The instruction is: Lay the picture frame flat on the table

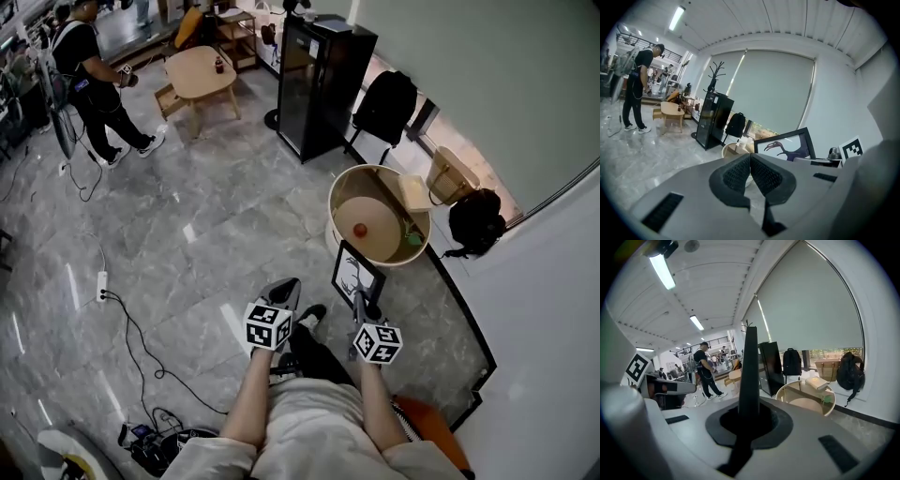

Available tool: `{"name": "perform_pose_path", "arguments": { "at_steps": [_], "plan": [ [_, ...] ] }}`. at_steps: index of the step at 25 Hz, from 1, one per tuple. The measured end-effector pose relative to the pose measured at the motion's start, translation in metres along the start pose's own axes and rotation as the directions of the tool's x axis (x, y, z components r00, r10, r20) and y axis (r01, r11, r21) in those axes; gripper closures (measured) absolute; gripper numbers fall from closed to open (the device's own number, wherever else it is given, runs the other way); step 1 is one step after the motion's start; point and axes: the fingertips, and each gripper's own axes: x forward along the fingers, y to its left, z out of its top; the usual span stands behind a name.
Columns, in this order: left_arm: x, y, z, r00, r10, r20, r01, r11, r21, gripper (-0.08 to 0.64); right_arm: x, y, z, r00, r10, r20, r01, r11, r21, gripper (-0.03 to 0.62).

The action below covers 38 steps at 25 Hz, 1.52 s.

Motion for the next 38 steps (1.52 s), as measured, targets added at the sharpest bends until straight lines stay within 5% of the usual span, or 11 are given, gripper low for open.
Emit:
{"name": "perform_pose_path", "arguments": {
  "at_steps": [16,28,33,38],
  "plan": [
    [0.157,0.045,0.076,0.998,-0.018,-0.053,0.021,0.998,0.052,0.539,0.133,-0.095,0.084,0.996,-0.084,0.040,0.079,0.991,0.112,0.552],
    [0.258,0.082,0.163,0.999,0.002,-0.044,0.006,0.987,0.162,0.538,0.239,-0.152,0.158,0.990,-0.081,0.112,0.057,0.977,0.204,0.552],
    [0.287,0.083,0.169,0.996,-0.025,-0.090,0.042,0.982,0.185,0.538,0.238,-0.182,0.145,0.984,-0.154,0.088,0.126,0.955,0.267,0.552],
    [0.318,0.087,0.169,0.987,-0.083,-0.135,0.110,0.973,0.202,0.538,0.232,-0.210,0.127,0.960,-0.271,0.073,0.224,0.897,0.381,0.552]
  ]
}}
